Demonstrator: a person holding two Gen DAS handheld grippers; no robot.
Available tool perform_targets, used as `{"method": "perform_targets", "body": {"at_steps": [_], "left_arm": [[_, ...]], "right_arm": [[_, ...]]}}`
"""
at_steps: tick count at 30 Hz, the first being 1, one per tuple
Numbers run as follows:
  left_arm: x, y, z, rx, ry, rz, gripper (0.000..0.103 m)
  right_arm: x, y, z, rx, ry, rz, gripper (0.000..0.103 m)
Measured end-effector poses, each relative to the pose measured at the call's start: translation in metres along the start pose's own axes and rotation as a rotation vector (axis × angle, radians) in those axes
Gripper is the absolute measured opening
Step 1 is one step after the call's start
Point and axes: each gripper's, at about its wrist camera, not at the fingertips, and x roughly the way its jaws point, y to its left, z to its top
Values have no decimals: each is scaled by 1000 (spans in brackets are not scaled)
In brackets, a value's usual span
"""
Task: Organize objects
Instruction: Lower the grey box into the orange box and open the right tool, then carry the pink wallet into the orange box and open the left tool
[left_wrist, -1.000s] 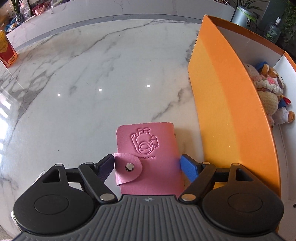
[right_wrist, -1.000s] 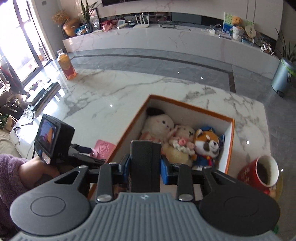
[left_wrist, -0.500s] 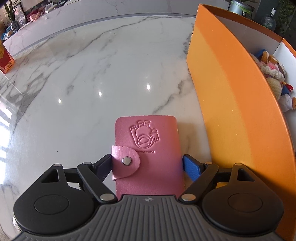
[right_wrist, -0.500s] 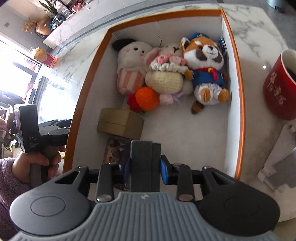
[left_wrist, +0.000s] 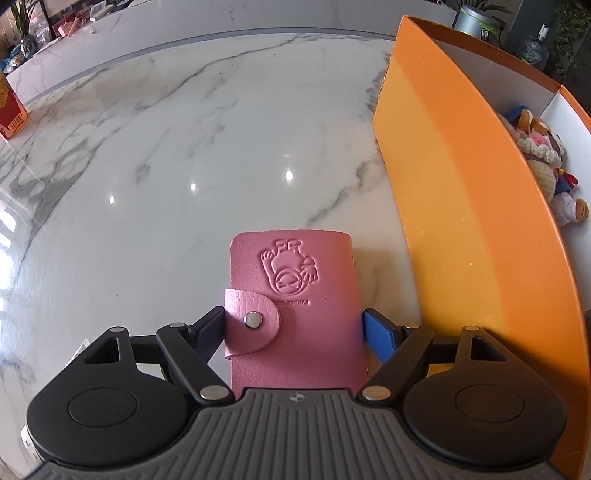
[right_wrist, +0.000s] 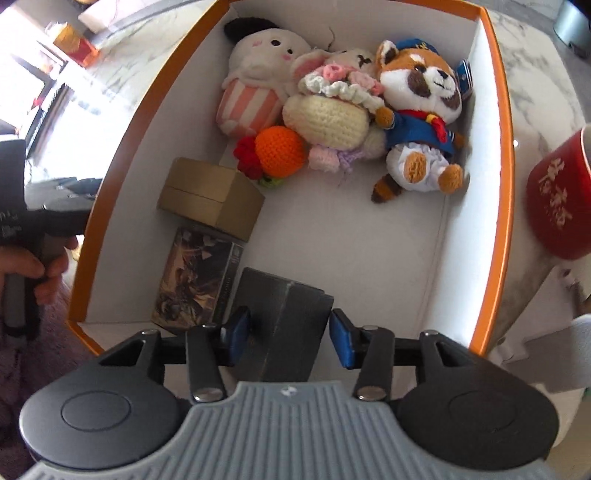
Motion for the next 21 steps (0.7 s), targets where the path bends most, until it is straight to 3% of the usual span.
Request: {"method": "perform_targets", "body": {"at_steps": [4,9,16,21], "left_arm": [[-6,7,-4,-35,-1,-49,91],[-12,17,-7,-77,-9,-94,91],[-36,24,-7,-103,-61,-139,90],[-63,23,-6,-107,-112,-168,90]], "right_arm": [[8,5,0,-75,41,-57,60],[19,0,2,-43,85,-56,61],[23,-5,3,28,95,13,45],[23,-4,2,1,81,8,44]]}}
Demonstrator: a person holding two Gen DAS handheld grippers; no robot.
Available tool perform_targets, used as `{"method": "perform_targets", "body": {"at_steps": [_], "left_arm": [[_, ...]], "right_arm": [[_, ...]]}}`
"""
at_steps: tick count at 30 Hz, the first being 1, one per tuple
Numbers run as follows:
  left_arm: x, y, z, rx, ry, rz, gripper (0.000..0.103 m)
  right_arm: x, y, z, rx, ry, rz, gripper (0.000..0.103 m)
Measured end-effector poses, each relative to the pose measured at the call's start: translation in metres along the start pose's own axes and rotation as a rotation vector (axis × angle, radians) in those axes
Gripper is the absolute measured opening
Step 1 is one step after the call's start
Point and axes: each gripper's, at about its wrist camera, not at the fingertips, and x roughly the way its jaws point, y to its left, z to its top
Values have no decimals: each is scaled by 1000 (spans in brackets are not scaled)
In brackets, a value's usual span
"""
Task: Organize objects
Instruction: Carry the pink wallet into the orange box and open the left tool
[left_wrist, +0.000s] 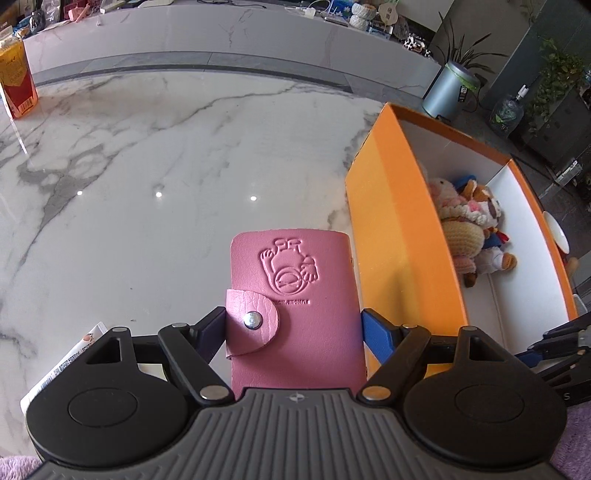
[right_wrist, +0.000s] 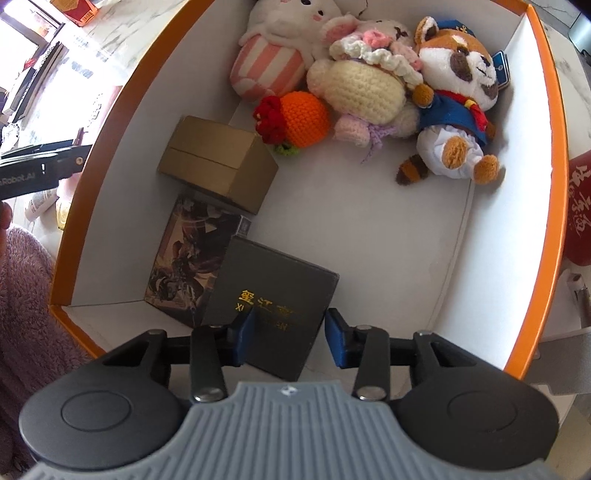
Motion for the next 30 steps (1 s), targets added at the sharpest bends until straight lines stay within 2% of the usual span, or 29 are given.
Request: {"method": "perform_targets", "body": {"at_steps": [4,9,13,16,19,25,30], "left_arm": [[-27,-14,4,36,-52,-29,90],[-65,-53,9,100,-113,-88,90],[-78,-97,10,155,-120,-201,90],[-60,-127,10,155,-69,-256,90],[-28,-152,8,123,3,-281,90],[31,-182,-1,77,121,-268,90],[58,-192,-7,49,187,-242,90]], "right_arm": [[-8,-5,-2,1,-19,-14,41],[-66,-7,-17,-15,-225,-49,41],[-110,-5,-25,-25,-390,-141,41],[-137,-14,-38,-23,-464,-198,38],[-142,-28,-51,10,-498,-213,23],[-131,-52,-68,72,-529,-215,21],[-123,-70,-71,91,-545,-211,20]]}}
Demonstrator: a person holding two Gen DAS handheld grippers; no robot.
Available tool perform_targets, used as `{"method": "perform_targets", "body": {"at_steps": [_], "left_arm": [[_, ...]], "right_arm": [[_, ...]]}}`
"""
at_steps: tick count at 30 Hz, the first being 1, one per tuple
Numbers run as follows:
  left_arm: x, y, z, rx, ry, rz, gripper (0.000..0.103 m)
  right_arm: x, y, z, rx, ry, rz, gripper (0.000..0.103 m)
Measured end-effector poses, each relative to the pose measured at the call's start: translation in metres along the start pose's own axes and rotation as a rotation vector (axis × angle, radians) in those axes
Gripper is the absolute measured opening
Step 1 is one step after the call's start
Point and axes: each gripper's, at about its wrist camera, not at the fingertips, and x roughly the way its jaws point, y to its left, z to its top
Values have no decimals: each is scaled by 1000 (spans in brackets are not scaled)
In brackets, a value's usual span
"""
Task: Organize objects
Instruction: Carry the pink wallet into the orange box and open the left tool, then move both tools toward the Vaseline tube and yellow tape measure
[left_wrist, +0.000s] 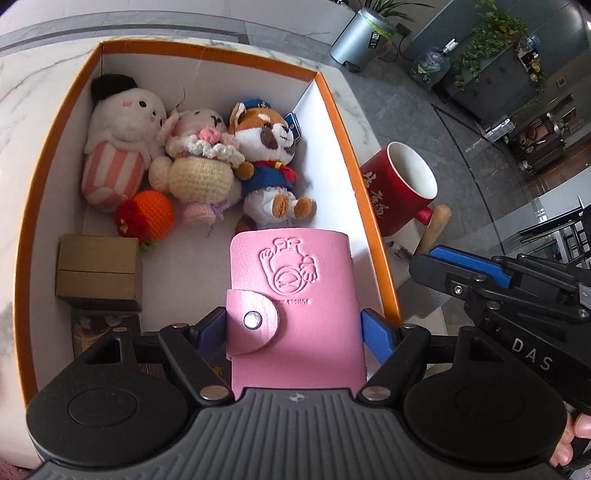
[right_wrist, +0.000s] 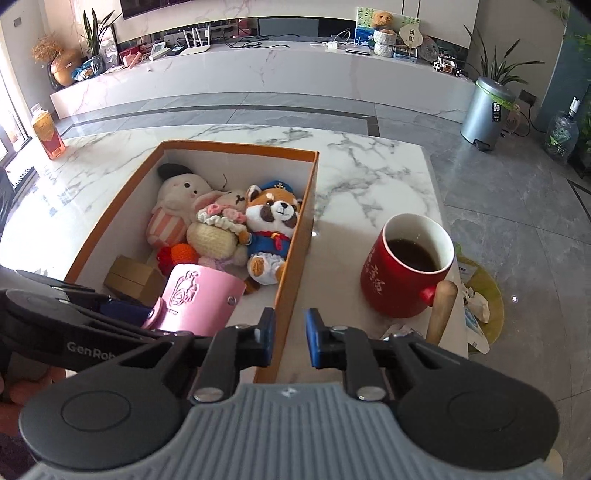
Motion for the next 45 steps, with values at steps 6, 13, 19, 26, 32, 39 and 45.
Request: {"method": "perform_targets", "body": {"at_steps": [6,13,19,26,32,39,45], "left_arm": [[21,-2,-1,-22,68,11,91],[27,3,-8,-27,109,-19,93],[21,11,-6,-64,119,-88,94],[4,10,-1,-33,77,-78,76],[-35,18,1,40,-17,-12,71],[-68,34,-2,69,-76,29,71],[-78,49,-6,62,-85,22,71]], "right_arm": [[6,-10,-3,4,-11,11,20],[9,-14,-8,8,4,25,21],[8,-11,-9,5,16,28,21],[1,-4,-5,-7,1,31,19],[-9,17,3,-85,-12,104,7],[29,65,4,-226,157,177,1],[78,88,0,-302,346,169,0]]}}
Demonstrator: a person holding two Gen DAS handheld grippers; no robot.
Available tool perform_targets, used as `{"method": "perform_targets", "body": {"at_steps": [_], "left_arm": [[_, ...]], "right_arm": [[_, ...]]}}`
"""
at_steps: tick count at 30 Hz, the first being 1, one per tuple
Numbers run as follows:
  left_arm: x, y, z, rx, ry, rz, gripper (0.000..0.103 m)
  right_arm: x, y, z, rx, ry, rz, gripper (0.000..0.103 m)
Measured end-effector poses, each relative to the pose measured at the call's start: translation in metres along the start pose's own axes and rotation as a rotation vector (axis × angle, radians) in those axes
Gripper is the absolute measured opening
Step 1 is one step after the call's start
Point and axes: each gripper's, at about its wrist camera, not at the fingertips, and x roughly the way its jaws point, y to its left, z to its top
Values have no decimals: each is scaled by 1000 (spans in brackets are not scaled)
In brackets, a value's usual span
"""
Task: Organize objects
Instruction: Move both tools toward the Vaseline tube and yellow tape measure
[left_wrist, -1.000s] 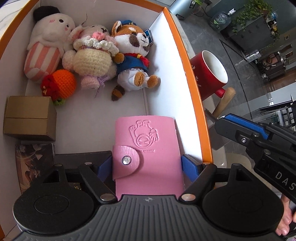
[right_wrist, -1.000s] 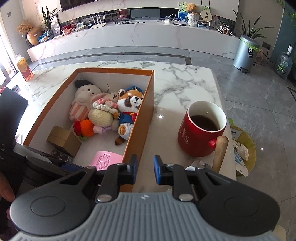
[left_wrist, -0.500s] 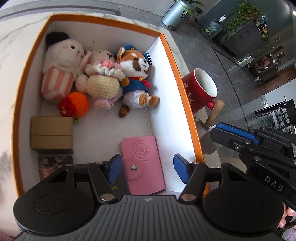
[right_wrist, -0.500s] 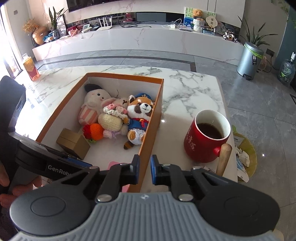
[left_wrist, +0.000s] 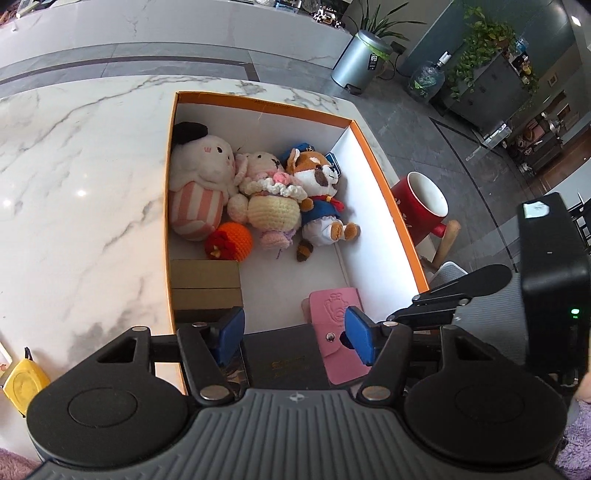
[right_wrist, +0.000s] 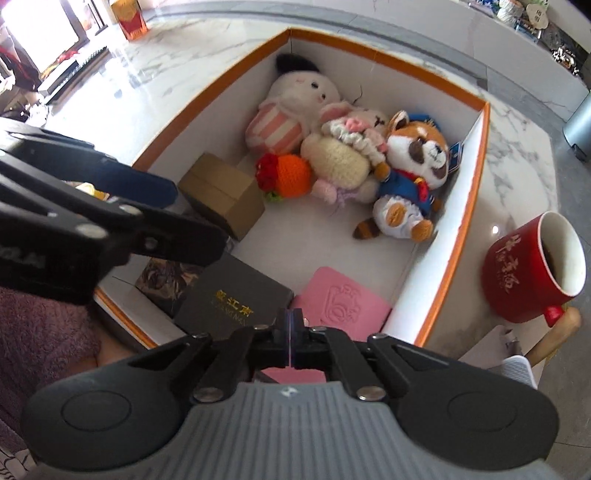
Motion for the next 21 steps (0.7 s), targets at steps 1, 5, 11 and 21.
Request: {"method": "perform_targets", "body": {"at_steps": [1,5,11,21], "left_arm": [[-1,2,0,-2,-2,-5,71],[-2,10,0,-10,-8,-21,71],[-3,21,-2,-23,-10,-37,71],[-32,31,-9,-22,-65,-41,71]], "right_arm": [[6,1,2,-11,23,-8,0],[26,5,10,-34,111,-29,0],[47,6,8,-29,187,-50,0],[14,22,7,-19,115,-73,0]]}}
